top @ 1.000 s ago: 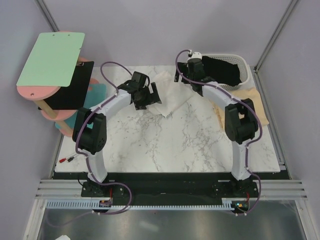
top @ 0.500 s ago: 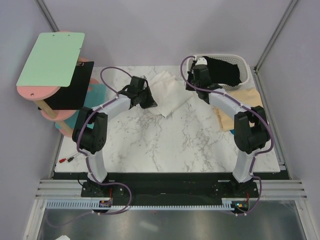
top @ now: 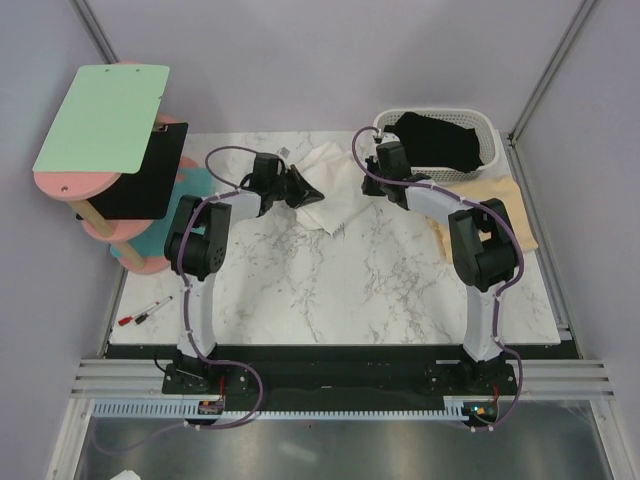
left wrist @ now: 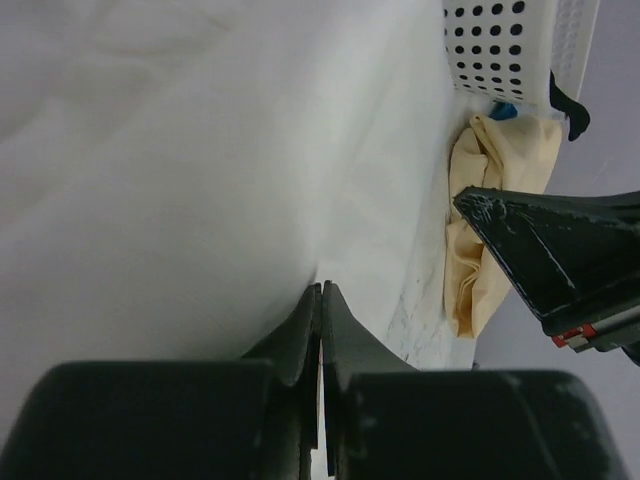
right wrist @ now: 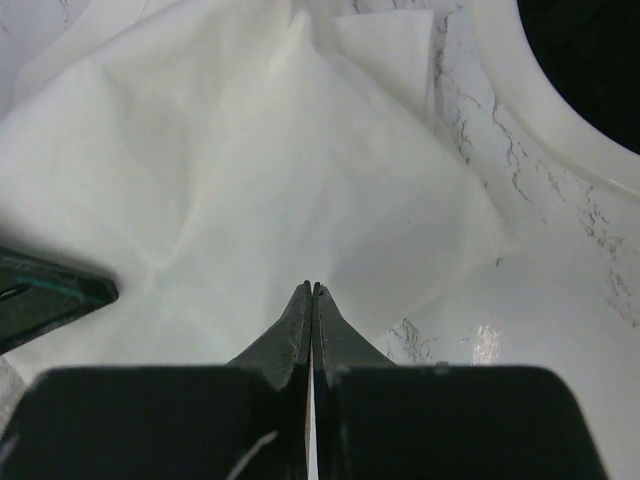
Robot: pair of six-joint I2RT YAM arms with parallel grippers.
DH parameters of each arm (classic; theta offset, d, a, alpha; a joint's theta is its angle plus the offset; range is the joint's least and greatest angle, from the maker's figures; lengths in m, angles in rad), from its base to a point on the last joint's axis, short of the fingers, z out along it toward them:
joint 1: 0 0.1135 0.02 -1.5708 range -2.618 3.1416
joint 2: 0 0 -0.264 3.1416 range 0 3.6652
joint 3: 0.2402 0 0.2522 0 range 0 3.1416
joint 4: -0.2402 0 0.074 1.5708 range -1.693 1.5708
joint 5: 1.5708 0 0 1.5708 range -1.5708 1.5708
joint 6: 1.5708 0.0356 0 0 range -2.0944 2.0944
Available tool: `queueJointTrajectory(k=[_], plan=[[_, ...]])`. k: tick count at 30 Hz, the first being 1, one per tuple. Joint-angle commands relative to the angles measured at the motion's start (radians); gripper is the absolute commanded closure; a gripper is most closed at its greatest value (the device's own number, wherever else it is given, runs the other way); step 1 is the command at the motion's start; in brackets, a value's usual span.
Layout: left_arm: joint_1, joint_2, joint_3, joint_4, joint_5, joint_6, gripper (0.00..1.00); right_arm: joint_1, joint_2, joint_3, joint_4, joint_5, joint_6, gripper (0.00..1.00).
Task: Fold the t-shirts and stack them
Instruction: Smooth out wrinkles on the folded tshirt
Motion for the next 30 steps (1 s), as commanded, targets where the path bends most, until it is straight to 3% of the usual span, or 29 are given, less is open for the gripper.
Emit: queueJointTrajectory(k=[1, 13, 19, 30], plan=[[0.061, 0.117, -0.005, 0.306, 0.183, -0.208, 0.98, -0.001, 0.007, 0.026, 0.023, -0.04, 0.011, 1.0], [0.107, 0.183, -0.007, 0.32, 0.223, -0.233, 0.98, 0.004, 0.109, 0.123, 0.064, -0.084, 0.008, 0.99], [0.107, 0.166, -0.028, 0.308, 0.221, -0.209, 0.98, 0.004, 0.269, 0.236, -0.061, -0.067, 0.011, 1.0], [0.101, -0.082, -0.118, 0.085, 0.146, 0.007, 0.98, 0.034, 0.111, 0.008, -0.132, -0.073, 0.005, 1.0]])
